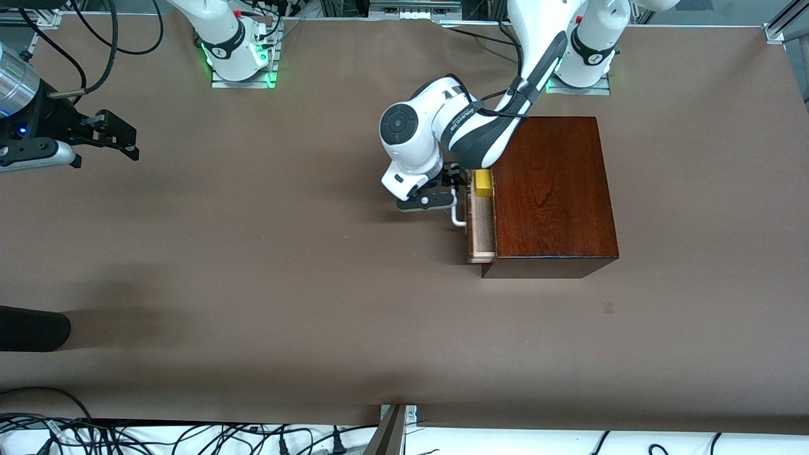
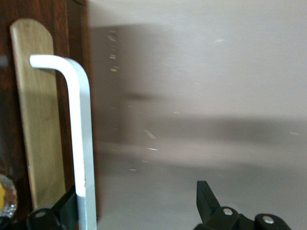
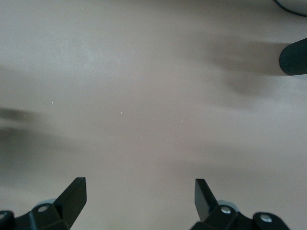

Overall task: Open drawer, take yellow block, close drawer
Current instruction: 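Pull the drawer handle outward with the left gripper to open it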

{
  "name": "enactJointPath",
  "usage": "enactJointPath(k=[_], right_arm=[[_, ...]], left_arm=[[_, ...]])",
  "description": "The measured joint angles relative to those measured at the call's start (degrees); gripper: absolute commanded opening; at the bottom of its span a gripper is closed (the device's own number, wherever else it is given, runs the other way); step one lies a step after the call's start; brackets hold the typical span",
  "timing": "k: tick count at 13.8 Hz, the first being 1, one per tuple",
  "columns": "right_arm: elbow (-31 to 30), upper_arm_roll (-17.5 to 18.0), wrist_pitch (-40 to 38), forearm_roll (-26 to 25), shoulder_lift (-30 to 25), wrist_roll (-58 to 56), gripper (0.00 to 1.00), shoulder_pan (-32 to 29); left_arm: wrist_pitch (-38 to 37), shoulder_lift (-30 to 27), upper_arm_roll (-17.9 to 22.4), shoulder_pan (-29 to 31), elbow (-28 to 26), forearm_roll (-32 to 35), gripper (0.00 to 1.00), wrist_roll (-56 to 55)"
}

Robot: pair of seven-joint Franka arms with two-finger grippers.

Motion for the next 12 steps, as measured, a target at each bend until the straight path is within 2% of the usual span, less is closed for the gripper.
enactJointPath(k=[4, 8, 12], right_arm=[[0.0, 0.0, 0.0, 0.0, 0.0, -0.1, 1.0, 0.0], [0.0, -0.1, 0.0, 0.0, 0.0, -0.1, 1.0, 0.0], [0.0, -0.2, 0.2, -0.1, 0.0, -0.1, 1.0, 0.0]], left_arm=[[4.5, 0.4, 0.1, -1.3, 0.6, -2.4, 1.0, -0.4], [8.4, 2.6, 0.0, -2.5, 4.3, -7.6, 1.0, -0.7], [10.0, 3.3, -0.1, -2.9, 5.7, -8.3, 1.0, -0.7]])
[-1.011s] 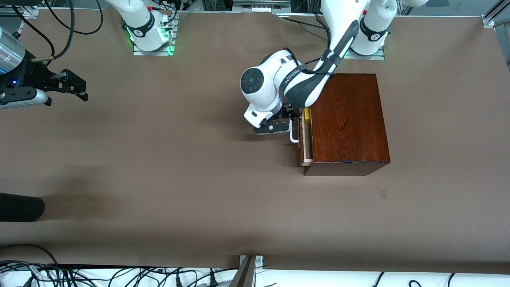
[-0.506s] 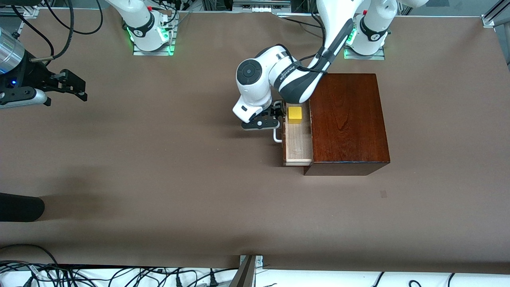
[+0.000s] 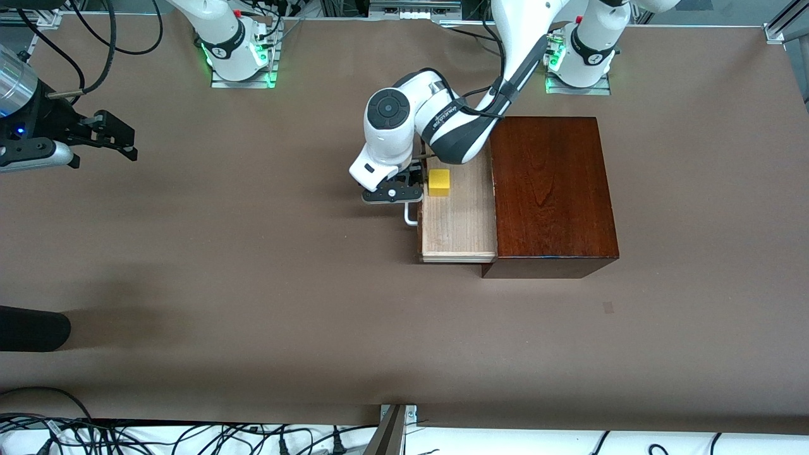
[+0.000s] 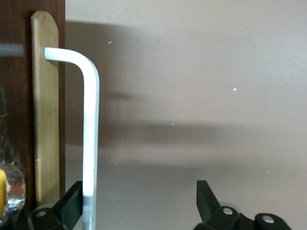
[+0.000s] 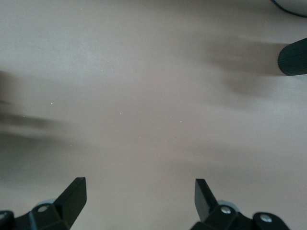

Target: Open drawer, take yellow block, close drawer

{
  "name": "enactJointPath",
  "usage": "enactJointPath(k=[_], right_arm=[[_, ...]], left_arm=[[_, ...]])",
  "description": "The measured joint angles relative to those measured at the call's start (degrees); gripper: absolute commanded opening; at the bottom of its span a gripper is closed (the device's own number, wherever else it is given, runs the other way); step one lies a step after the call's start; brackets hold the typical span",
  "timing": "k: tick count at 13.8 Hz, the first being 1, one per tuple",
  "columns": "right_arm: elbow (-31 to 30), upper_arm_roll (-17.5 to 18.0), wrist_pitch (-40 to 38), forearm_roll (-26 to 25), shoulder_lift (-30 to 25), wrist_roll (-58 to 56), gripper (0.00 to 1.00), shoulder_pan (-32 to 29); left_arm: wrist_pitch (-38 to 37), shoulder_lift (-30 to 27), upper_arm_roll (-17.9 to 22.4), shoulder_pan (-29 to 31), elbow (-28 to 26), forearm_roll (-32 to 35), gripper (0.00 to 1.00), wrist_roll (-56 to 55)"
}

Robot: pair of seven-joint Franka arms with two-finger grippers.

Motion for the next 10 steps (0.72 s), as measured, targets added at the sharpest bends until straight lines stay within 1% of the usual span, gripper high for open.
enactJointPath(k=[2, 5, 8, 10], right_arm=[[0.0, -0.1, 0.1, -0.2, 0.0, 0.0, 1.0, 0.0], [0.0, -0.2, 0.2, -0.2, 0.0, 0.0, 1.0, 0.0], [0.0, -0.2, 0.3, -0.2, 0.0, 0.0, 1.0, 0.0], [0.0, -0.2, 0.3, -0.2, 0.0, 0.0, 1.0, 0.0]], left_arm=[[-1.2, 0.0, 0.0, 0.0, 0.8, 0.0, 1.0, 0.1], [-6.5, -1.6, 0.2, 0.3, 2.6, 0.0, 1.0, 2.0], [-14.9, -7.3, 0.4, 1.9, 3.9, 0.0, 1.0, 3.2], [-21.8, -13.0, 0.8, 5.7, 4.1, 0.0, 1.0, 7.6]])
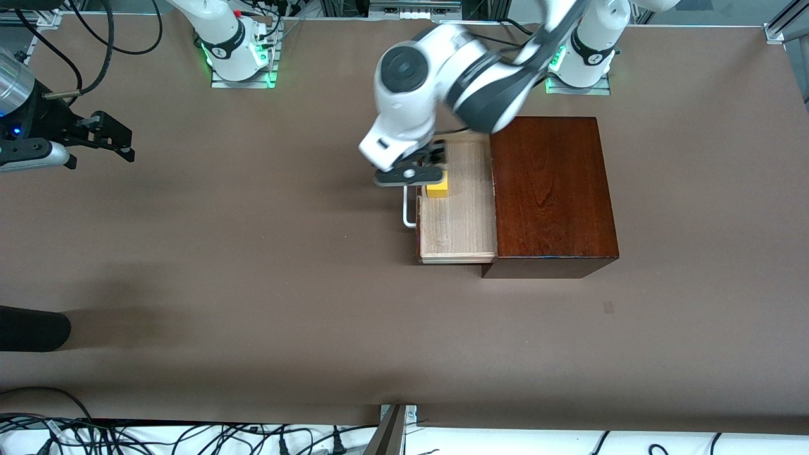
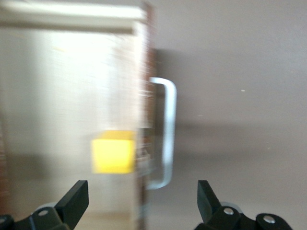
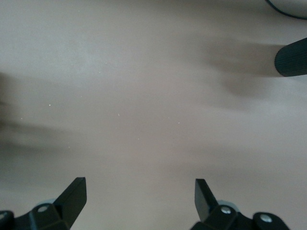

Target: Open drawer, take yellow block, close drawer

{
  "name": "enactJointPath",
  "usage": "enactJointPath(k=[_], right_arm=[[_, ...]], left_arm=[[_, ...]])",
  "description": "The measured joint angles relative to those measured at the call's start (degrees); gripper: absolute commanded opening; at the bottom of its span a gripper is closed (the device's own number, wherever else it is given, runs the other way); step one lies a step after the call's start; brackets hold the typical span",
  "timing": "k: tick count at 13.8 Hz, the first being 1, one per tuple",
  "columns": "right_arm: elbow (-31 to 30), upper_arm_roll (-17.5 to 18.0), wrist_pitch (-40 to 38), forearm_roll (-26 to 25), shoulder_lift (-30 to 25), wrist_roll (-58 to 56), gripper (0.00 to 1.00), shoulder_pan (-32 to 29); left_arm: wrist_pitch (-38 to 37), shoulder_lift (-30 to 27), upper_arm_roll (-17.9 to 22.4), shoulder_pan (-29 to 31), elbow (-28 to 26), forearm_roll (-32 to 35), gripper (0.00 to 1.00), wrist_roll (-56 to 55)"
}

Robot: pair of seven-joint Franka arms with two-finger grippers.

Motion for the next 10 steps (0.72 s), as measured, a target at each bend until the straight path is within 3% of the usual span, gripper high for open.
enactJointPath(k=[4, 7, 10], right_arm=[[0.0, 1.1, 0.0, 0.1, 0.1, -0.1, 1.0, 0.7], [0.0, 2.9, 0.1, 0.3, 0.9, -0.3, 1.0, 4.5], [-0.1, 4.0, 1.4, 0.3, 2.9, -0.5, 1.0, 11.0]], left_arm=[[-11.7, -8.4, 0.6, 13.9, 0.0, 0.0, 1.0, 14.0], [-13.5, -10.7, 0.7, 24.5, -0.2, 0.0, 1.0, 26.9], [-16.5, -12.7, 0.7, 31.2, -0.2, 0.1, 1.0, 38.5]])
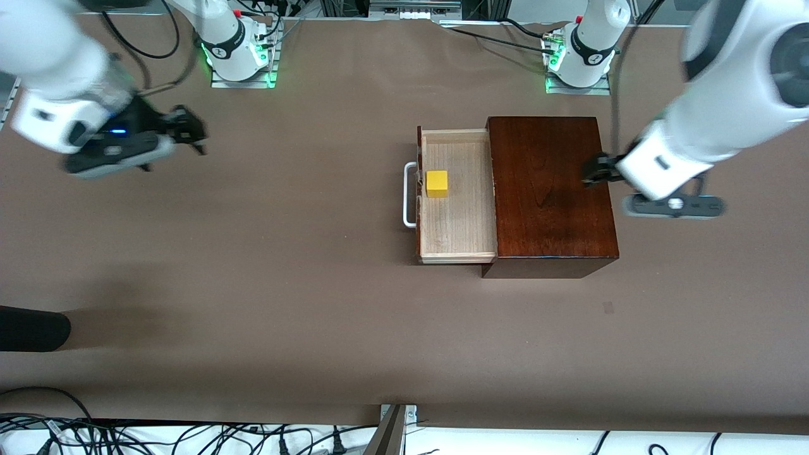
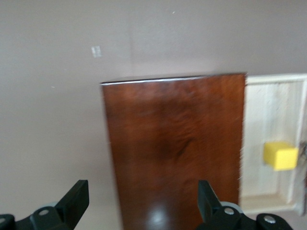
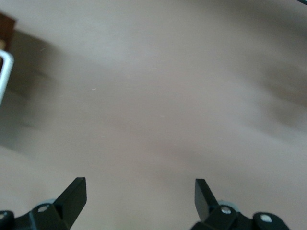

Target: Open drawer, take yellow block, close drawer

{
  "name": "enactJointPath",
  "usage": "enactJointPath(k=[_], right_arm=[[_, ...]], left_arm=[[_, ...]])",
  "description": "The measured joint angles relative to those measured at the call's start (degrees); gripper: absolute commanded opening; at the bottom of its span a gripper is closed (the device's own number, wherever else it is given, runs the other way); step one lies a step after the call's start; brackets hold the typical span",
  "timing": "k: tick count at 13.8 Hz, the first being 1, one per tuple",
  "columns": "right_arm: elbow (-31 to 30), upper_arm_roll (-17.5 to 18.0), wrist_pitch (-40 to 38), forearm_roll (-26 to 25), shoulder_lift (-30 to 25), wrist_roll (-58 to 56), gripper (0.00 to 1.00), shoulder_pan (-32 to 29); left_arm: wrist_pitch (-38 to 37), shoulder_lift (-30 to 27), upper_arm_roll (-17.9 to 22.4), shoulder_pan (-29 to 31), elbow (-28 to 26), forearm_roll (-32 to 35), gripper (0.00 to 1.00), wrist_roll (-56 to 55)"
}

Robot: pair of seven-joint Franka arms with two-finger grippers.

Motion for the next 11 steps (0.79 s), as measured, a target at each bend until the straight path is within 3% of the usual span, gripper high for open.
enactJointPath(k=[4, 11], right_arm=[[1.9, 2.3, 4.4, 0.2, 5.4, -0.4, 1.0, 10.0], [8.8, 3.5, 15.8, 0.3, 19.7, -4.0, 1.0, 24.0]], left_arm=[[-2.0, -2.6, 1.4, 5.5, -1.2, 0.0, 1.0, 7.5], [13.0, -13.1, 7.1, 4.0, -15.5, 0.0, 1.0, 6.9]])
